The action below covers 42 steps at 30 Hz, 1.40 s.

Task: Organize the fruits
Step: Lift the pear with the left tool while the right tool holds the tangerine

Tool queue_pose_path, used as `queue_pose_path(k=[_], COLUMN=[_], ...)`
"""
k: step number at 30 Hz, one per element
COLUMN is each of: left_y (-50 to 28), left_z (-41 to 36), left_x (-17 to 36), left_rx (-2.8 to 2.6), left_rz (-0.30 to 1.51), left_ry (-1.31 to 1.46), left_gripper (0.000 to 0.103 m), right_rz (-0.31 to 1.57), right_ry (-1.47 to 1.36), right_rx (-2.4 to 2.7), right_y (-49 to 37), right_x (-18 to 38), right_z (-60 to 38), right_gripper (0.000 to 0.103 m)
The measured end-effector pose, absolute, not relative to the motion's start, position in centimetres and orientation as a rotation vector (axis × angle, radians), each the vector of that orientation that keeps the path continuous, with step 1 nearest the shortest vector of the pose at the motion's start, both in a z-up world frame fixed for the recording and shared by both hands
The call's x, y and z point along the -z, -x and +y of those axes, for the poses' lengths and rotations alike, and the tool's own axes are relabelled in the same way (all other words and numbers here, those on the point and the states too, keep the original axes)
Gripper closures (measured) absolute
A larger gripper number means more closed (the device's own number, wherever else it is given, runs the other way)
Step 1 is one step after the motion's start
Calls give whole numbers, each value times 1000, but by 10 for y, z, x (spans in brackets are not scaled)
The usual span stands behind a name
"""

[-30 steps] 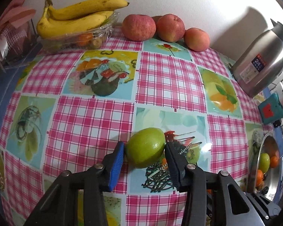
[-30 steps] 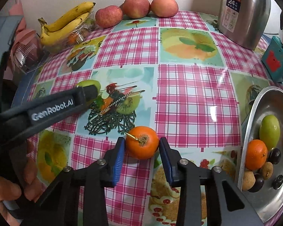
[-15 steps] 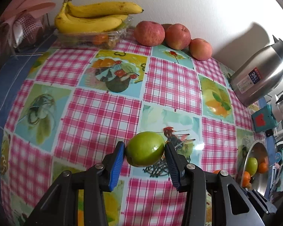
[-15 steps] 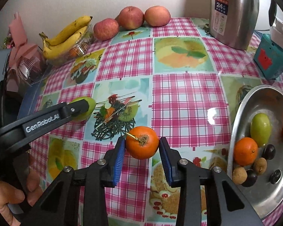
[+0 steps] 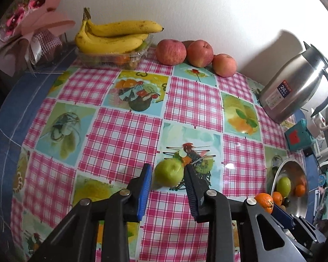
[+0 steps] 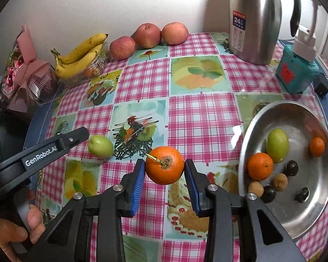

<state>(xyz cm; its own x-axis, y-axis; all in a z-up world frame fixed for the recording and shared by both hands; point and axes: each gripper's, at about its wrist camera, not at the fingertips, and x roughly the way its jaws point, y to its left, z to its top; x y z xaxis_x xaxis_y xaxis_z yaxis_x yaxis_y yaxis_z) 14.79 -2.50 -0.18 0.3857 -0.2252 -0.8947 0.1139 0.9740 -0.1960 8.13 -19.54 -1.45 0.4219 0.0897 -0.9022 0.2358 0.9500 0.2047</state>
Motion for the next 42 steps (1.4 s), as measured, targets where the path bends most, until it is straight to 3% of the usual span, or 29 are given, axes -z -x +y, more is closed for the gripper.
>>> queue_pose_path(k=[6,16,26,30,31,32,42], left_y=[-154,-181,-220,-225,-225,-224,-209], left_z=[-18,-21,-12,-13,-12,-12,-1], left_x=[10,41,69,81,81,81,79], left_rx=[206,233,175,169,156,142,161], left_rz=[1153,1174,1210,1241,1224,1214,1211], left_ry=[155,248,276,256,246,224,306], left_gripper=[70,46,38,43,55,59,60], right_rz=[1154,1173,1214,1228,1229,1232,1229], right_ry=[-335,-377,-404,-411,-412,-411,-409], right_rx=[97,110,121,127,128,127,122], right_y=[-71,-71,-87,-91,-91,-91,-91], right_x=[16,26,51,58,59,60,58], right_z=[-205,-223,-232,-233,-234,-233,-232], right_gripper=[65,65,65,65,65,65,65])
